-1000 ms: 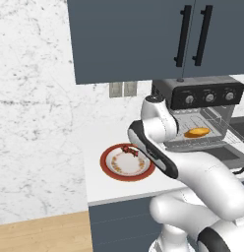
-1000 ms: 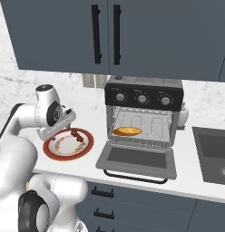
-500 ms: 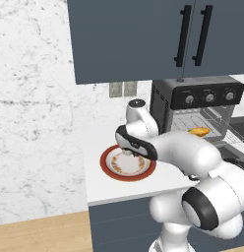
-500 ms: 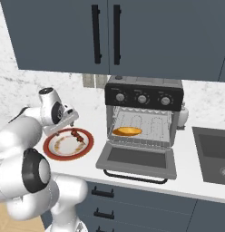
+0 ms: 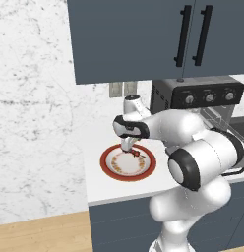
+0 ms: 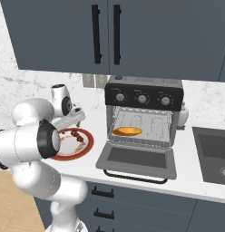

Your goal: Pick up the kebab skewer and baguette bread, and place them inside the toaster oven. Close the toaster oven door and start by setting the timer.

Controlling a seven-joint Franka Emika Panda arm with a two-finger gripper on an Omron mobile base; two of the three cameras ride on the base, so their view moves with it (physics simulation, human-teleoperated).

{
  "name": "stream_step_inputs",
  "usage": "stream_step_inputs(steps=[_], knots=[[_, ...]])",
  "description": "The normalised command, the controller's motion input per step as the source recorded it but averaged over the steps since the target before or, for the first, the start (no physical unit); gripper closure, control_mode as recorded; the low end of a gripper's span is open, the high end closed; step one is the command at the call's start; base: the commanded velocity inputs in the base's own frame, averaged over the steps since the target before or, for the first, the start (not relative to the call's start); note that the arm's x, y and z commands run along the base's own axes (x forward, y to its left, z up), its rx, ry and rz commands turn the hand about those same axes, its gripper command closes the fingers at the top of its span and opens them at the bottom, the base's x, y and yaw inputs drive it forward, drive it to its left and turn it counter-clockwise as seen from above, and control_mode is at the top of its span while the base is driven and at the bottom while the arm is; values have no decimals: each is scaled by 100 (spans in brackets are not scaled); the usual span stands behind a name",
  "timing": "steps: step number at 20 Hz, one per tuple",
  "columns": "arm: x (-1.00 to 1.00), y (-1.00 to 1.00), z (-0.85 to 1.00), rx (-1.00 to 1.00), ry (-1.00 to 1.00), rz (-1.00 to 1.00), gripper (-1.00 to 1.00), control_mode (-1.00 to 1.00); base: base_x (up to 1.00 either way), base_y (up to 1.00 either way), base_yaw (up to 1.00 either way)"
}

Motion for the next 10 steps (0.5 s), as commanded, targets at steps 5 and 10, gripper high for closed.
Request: stream_step_inputs(steps=[5, 10], knots=[[20, 0, -50, 0, 11, 0, -100, -100, 0, 0, 0], [23, 0, -33, 0, 0, 0, -100, -100, 0, 0, 0]])
